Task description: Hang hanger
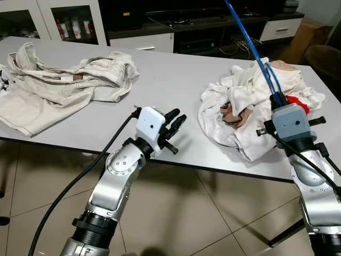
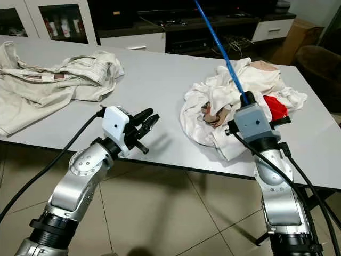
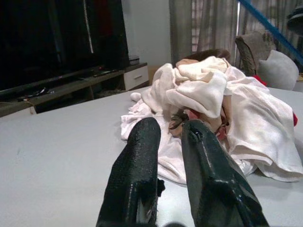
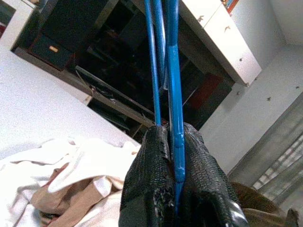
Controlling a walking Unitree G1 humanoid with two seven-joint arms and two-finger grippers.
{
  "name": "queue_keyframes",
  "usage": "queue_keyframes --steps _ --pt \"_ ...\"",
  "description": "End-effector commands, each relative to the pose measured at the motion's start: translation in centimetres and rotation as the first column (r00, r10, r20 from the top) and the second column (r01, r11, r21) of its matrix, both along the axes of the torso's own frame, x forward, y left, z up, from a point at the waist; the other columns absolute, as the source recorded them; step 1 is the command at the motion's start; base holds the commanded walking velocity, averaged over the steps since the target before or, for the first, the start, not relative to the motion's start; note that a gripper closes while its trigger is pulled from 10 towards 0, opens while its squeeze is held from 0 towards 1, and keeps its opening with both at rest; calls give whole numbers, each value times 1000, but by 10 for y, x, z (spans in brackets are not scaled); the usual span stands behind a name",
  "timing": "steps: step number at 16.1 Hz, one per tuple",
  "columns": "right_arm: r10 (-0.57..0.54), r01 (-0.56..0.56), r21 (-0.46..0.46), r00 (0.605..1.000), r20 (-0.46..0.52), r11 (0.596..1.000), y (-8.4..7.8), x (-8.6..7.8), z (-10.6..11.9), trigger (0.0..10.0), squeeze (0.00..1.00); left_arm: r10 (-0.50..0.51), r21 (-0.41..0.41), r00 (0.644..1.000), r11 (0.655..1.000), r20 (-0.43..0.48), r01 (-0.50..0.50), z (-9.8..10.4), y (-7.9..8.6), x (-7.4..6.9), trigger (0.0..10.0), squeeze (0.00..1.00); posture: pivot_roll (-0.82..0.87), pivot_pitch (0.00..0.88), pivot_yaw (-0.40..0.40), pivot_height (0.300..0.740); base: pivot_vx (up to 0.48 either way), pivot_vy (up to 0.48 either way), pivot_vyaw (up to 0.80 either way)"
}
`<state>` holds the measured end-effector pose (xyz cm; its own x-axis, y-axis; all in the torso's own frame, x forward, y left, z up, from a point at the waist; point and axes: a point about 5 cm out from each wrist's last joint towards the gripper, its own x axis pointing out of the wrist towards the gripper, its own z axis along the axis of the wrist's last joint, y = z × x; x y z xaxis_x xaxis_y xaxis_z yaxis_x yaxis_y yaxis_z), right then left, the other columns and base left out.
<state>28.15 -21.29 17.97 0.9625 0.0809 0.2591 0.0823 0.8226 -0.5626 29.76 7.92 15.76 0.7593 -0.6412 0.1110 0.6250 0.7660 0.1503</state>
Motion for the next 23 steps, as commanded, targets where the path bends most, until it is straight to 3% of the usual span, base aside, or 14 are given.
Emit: queue_keyframes --steps 1,5,12,19,21,23 --pt "21 -21 0 999 28 1000 3 -2 6 10000 0 -5 12 1000 1000 16 5 2 -3 1 10000 0 15 0 -1 723 0 0 0" --pt "50 -51 24 998 24 998 14 -2 1 10000 0 -9 17 1000 1000 24 9 3 -3 2 10000 0 20 0 -2 723 0 -265 0" --pt "49 -50 22 998 28 999 13 1 2 10000 0 -3 11 1000 1000 26 3 3 -4 3 10000 0 20 0 -6 723 0 -351 0" --pt "72 -72 -16 997 9 997 12 1 1 10000 0 -5 -25 1000 1000 3 6 3 -2 3 10000 0 21 0 -8 723 0 0 0" --pt "149 -155 -68 985 -85 986 5 3 -3 10000 0 -37 17 999 999 5 37 1 0 2 10000 0 23 0 -3 723 0 0 0" --pt "142 -151 -107 986 -92 983 -4 4 1 10000 0 -110 108 994 988 24 107 -1 4 2 10000 0 24 0 -6 723 0 0 0"
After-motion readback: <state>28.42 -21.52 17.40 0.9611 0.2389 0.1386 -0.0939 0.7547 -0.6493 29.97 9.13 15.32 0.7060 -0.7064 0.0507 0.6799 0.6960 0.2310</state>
